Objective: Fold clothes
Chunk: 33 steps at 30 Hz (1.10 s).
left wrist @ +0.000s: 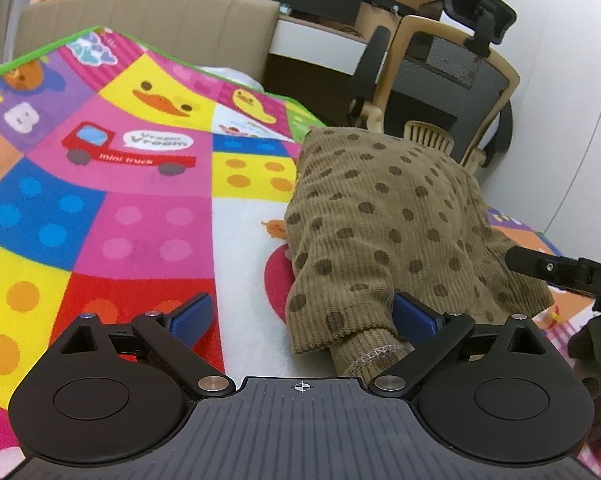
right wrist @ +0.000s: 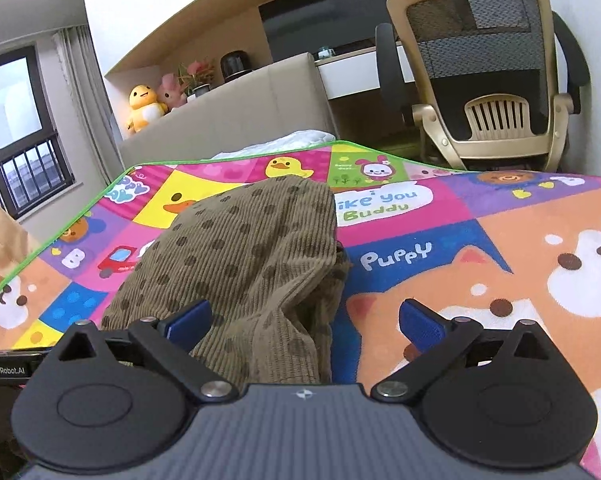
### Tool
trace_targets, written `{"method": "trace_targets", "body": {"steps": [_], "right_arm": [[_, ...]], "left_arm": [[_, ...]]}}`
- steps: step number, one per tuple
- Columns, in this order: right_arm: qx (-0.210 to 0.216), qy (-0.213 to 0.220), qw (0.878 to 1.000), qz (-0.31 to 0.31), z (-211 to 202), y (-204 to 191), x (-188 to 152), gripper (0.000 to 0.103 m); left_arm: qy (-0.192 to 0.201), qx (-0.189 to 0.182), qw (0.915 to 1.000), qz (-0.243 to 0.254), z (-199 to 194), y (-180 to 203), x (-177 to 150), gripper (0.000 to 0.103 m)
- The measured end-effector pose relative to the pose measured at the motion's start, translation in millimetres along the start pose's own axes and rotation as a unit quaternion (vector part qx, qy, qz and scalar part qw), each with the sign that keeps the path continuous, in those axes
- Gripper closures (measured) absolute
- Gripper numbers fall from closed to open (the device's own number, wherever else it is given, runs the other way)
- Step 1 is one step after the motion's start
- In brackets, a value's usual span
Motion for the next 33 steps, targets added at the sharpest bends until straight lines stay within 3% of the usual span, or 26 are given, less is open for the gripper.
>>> {"method": "trace_targets", "body": {"steps": [8, 13, 26, 33], "right_arm": [[-0.007, -0.009, 1.0, 0.023, 2, 6, -1, 0.001], [-0.005, -0.037, 0.994, 0.101, 8, 21, -1, 0.0], [-0.016, -0.044, 0.995, 0.084, 12, 16, -2, 0.0], [-0.03, -0.071, 0.997, 0.027, 27, 8, 1, 0.0]], "left_arm": [[0.0, -0.005, 1.0, -0.002, 2, -1, -1, 0.003], [-0.007, 0.008, 0.9999, 0.011, 4, 0, 1, 0.002], [-0.015, 0.001, 0.9998, 0.013, 7, -6, 0, 0.0], [-0.019, 0.015, 0.9996, 0.015, 9, 1, 2, 0.0]]}}
Point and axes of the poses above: each gripper's, at about its wrist camera, not at the fingertips, and z roughly the way its jaws point, y to its right, x to its top, the point moved 5 cm from there along z, roughly the way its jaws point, and after that the axes turned 12 degrees about z, right-handed, at the moved point
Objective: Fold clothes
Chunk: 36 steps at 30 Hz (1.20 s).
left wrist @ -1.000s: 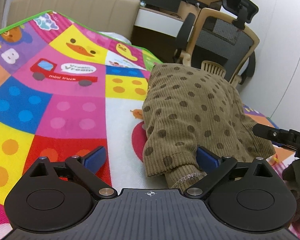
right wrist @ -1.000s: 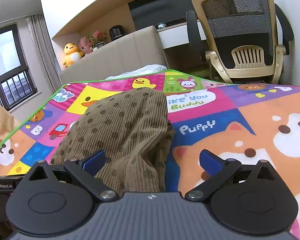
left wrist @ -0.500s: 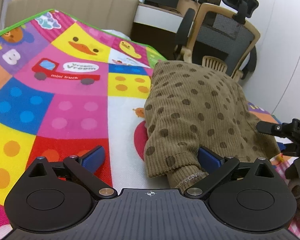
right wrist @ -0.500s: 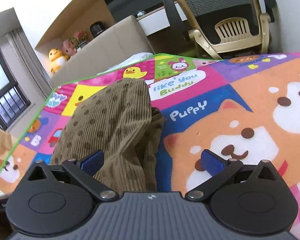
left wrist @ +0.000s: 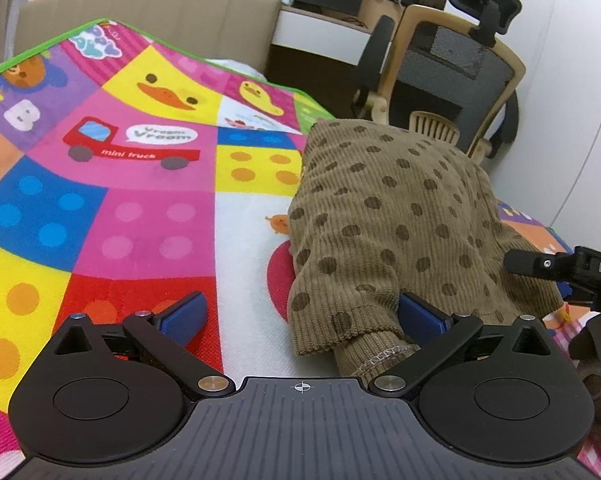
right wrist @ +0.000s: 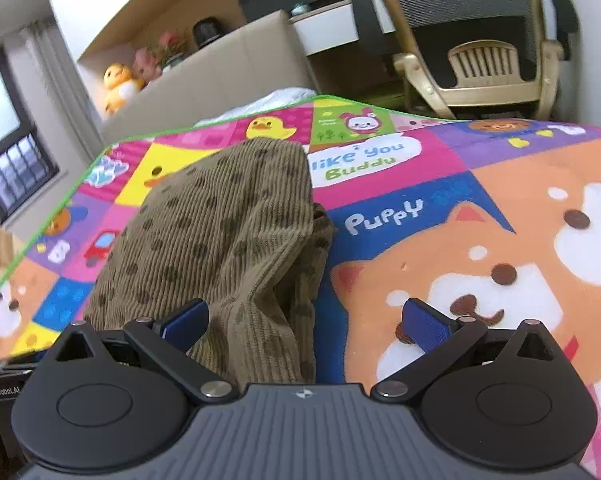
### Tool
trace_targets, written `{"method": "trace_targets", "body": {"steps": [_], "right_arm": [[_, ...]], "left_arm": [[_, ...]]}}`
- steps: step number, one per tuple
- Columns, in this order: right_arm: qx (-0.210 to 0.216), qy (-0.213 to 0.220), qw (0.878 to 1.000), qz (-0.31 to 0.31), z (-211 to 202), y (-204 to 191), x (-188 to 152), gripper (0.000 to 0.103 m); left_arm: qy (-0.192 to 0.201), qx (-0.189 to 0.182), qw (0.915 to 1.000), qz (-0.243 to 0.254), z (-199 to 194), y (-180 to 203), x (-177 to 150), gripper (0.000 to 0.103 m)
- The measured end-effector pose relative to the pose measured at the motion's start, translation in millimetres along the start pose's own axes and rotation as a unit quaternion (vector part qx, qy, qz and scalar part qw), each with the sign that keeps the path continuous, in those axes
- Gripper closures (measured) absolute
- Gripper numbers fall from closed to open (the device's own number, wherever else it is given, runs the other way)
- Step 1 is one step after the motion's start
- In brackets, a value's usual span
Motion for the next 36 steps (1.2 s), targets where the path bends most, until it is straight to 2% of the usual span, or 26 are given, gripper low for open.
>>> {"method": "trace_targets", "body": {"steps": [5, 7, 9, 11, 13, 16, 18, 21, 23, 26, 29, 33, 35, 36], "right_arm": [[-0.006, -0.003, 0.999, -0.031, 2, -8, -3, 0.002], [-0.009, -0.009, 0.998, -0.056, 4, -14, -6, 0.012], [-0.007, -0.019, 0.995, -0.096, 9, -26, -9, 0.03], [-0.005, -0.019, 0.991, -0.136, 15, -38, -10, 0.035], [-0.01, -0.01, 0.987, -0.16, 22, -47, -5, 0.035], [-0.022, -0.002, 0.989, -0.144, 37, -47, 7, 0.034], [-0.038, 0.003, 0.991, -0.125, 43, -42, 13, 0.023], [-0.064, 0.007, 0.993, -0.102, 30, -24, 11, 0.019], [-0.08, 0.009, 0.993, -0.086, 21, -11, 9, 0.016], [-0.106, 0.009, 0.992, -0.074, 5, 5, 7, 0.015], [-0.095, 0.018, 0.992, -0.083, -10, 7, 16, 0.015], [-0.003, 0.0, 1.0, -0.021, -10, 2, 33, 0.019], [0.028, -0.01, 0.999, 0.021, -1, 3, 38, 0.019], [0.032, -0.003, 0.999, 0.028, 4, 2, 39, 0.019]], "left_arm": [[-0.011, 0.006, 0.9998, 0.016, 7, 6, 3, 0.0], [-0.012, 0.005, 0.9998, 0.018, 7, 7, 3, 0.0], [-0.01, 0.003, 0.9997, 0.021, 6, 8, 2, 0.0], [-0.01, 0.001, 0.9997, 0.02, 6, 8, 3, 0.0], [-0.009, -0.002, 0.9998, 0.018, 8, 7, 4, 0.0], [-0.011, -0.003, 0.9997, 0.019, 15, 4, 11, 0.0], [-0.01, 0.003, 0.9991, 0.041, 23, 6, 20, 0.0], [-0.001, 0.02, 0.9967, 0.078, 32, 11, 29, 0.0], [-0.002, 0.02, 0.997, 0.074, 32, 12, 27, 0.0], [0.006, -0.007, 0.9984, 0.056, 17, 13, 21, 0.0], [0.03, -0.047, 0.9976, 0.042, -1, 10, 39, 0.0], [0.059, -0.118, 0.9904, 0.04, -13, 10, 81, 0.0], [0.046, -0.159, 0.986, 0.017, 6, 8, 101, 0.0], [0.031, -0.167, 0.9854, -0.004, 21, 5, 106, 0.0]]}}
Point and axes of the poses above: each gripper's, at about its wrist camera, not at the fingertips, and z roughly the way its jaws point, y to its right, x to its top, the point moved 5 cm from there along z, roughly the way its jaws point, and after that the axes turned 12 degrees about z, right-handed, at the moved point
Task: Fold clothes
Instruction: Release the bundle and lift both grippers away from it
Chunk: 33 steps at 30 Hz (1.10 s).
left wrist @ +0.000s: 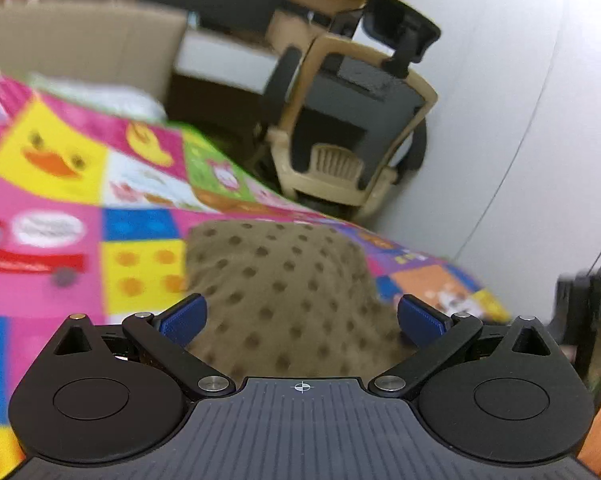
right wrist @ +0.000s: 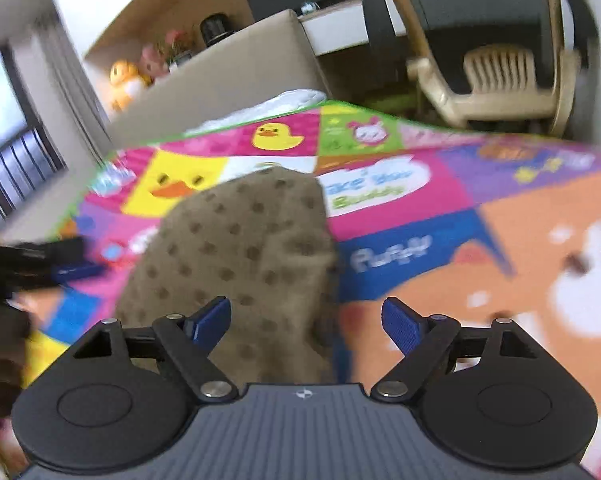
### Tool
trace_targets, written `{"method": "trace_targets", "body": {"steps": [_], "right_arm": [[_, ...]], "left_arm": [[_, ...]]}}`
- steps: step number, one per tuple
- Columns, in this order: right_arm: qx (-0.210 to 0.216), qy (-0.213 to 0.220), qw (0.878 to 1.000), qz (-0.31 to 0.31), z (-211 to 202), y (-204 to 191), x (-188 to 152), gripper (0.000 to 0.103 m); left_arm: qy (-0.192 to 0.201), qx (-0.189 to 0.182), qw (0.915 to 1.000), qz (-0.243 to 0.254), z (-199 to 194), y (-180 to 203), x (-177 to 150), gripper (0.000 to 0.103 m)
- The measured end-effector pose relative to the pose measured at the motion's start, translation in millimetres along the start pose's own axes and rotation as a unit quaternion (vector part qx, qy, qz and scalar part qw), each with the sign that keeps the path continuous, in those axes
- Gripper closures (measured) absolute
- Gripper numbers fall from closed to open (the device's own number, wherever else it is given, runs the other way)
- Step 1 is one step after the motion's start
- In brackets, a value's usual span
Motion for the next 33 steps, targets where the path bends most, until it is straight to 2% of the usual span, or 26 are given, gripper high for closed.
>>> {"method": "trace_targets", "body": {"steps": [3, 6, 8, 10, 13, 16, 18, 20, 21, 23, 25, 27, 28, 29, 30, 33], "right_arm": [[0.011, 0.014, 1.0, 0.006, 19, -5, 16, 0.019], [0.035, -0.002, 0.999, 0.03, 47, -11, 35, 0.019], [0.048, -0.033, 0.996, 0.062, 69, -10, 40, 0.019], [0.079, -0.067, 0.99, 0.094, 83, -10, 36, 0.019], [0.154, -0.06, 0.984, 0.072, 73, -33, 30, 0.02], [0.19, -0.018, 0.981, 0.038, 53, -53, 38, 0.022], [0.17, -0.009, 0.985, 0.04, 50, -51, 47, 0.022], [0.085, -0.007, 0.996, 0.01, 49, -42, 47, 0.022], [0.038, -0.007, 0.999, -0.016, 49, -39, 44, 0.021], [-0.04, -0.017, 0.997, -0.064, 48, -28, 30, 0.02], [-0.113, -0.03, 0.988, -0.104, 47, -16, 14, 0.018], [-0.157, -0.027, 0.98, -0.122, 38, -8, 3, 0.015], [-0.167, -0.018, 0.978, -0.127, 29, -4, -2, 0.014], [-0.159, -0.008, 0.979, -0.129, 15, -5, -8, 0.01], [-0.148, 0.001, 0.98, -0.13, 0, -7, -14, 0.0], [-0.109, 0.024, 0.986, -0.125, -45, -12, -37, 0.0]], "left_arm": [[-0.021, 0.004, 0.9974, -0.069, 34, -24, -2, 0.0], [-0.008, -0.016, 0.9946, -0.103, 50, -38, -6, 0.0], [-0.003, -0.022, 0.9945, -0.102, 58, -43, -6, 0.0], [-0.005, -0.023, 0.9947, -0.1, 63, -47, -8, 0.0], [0.002, -0.03, 0.994, -0.105, 63, -50, -8, 0.0], [0.034, -0.047, 0.9931, -0.102, 56, -45, 3, 0.0], [0.066, -0.071, 0.9915, -0.087, 49, -37, 20, 0.001], [0.076, -0.072, 0.9925, -0.063, 45, -28, 31, 0.001], [0.067, -0.05, 0.9954, -0.046, 44, -25, 30, 0.001], [0.047, -0.008, 0.9988, -0.011, 41, -19, 28, 0.001], [0.017, 0.041, 0.9988, 0.02, 34, -14, 17, 0.001], [-0.01, 0.081, 0.9957, 0.044, 22, -5, -2, 0.001], [-0.021, 0.099, 0.9935, 0.054, 15, -1, -11, 0.001], [-0.024, 0.11, 0.9918, 0.06, 6, 4, -18, 0.001], [-0.024, 0.121, 0.9904, 0.063, -5, 11, -26, 0.001], [-0.012, 0.145, 0.9873, 0.063, -40, 39, -49, 0.0]]}}
Point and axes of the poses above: each gripper's, at about its wrist camera, not at the fingertips, and z roughly the way its jaws point, y to its right, x to its top, the point moved 5 cm from there along z, roughly the way its jaws point, and after that the axes turned 12 degrees about z, right-handed, at the moved point
